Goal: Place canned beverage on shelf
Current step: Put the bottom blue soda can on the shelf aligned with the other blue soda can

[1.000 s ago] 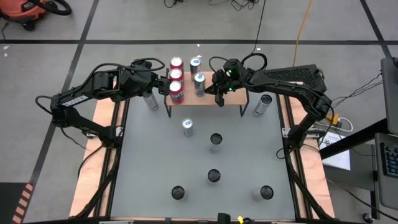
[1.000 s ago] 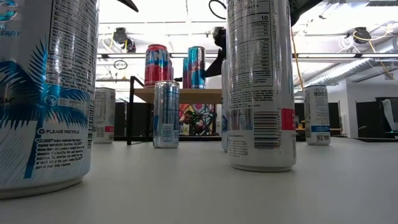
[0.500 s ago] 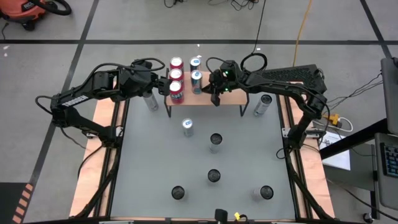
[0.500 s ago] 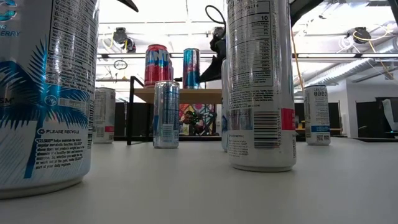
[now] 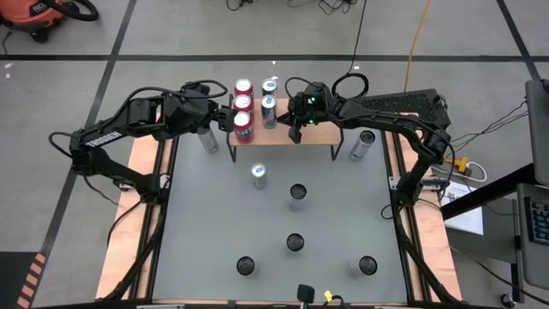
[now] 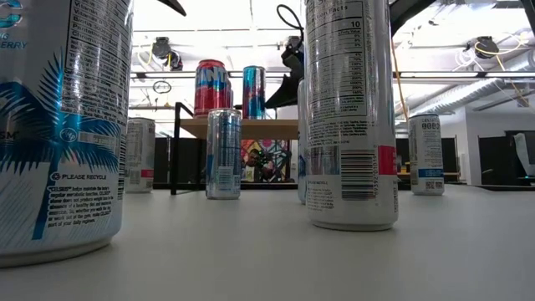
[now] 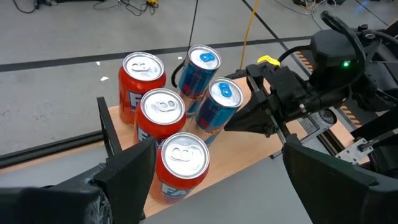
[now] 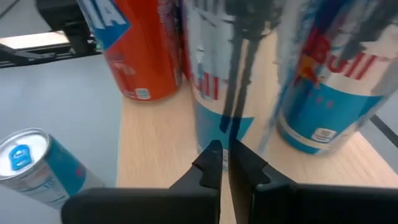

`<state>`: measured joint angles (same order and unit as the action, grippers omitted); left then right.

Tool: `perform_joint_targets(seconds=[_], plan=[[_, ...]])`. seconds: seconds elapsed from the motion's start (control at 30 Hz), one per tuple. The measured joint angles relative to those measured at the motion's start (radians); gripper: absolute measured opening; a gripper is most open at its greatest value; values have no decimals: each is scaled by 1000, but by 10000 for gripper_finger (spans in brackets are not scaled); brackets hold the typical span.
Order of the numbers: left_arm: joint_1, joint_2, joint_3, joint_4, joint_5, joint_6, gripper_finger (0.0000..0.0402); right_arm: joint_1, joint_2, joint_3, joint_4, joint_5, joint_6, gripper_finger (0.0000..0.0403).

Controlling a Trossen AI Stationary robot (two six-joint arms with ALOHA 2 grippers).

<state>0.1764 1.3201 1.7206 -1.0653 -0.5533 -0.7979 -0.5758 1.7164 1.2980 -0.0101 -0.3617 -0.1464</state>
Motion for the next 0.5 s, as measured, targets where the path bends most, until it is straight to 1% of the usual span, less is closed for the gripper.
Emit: perform_joint_targets(seconds=[0.13, 0.3, 0.37, 0.5], plan=[[0, 0, 0, 0, 0, 0, 351, -1, -1, 0, 0, -9, 8, 0], [0, 0, 0, 0, 0, -1, 351, 11, -7, 0, -3, -107, 66, 0], [0, 0, 0, 0, 0, -1, 351, 23, -7, 0, -9, -110, 70, 0], [0, 0, 0, 0, 0, 0, 351, 44, -6, 0, 22, -104, 28, 0]])
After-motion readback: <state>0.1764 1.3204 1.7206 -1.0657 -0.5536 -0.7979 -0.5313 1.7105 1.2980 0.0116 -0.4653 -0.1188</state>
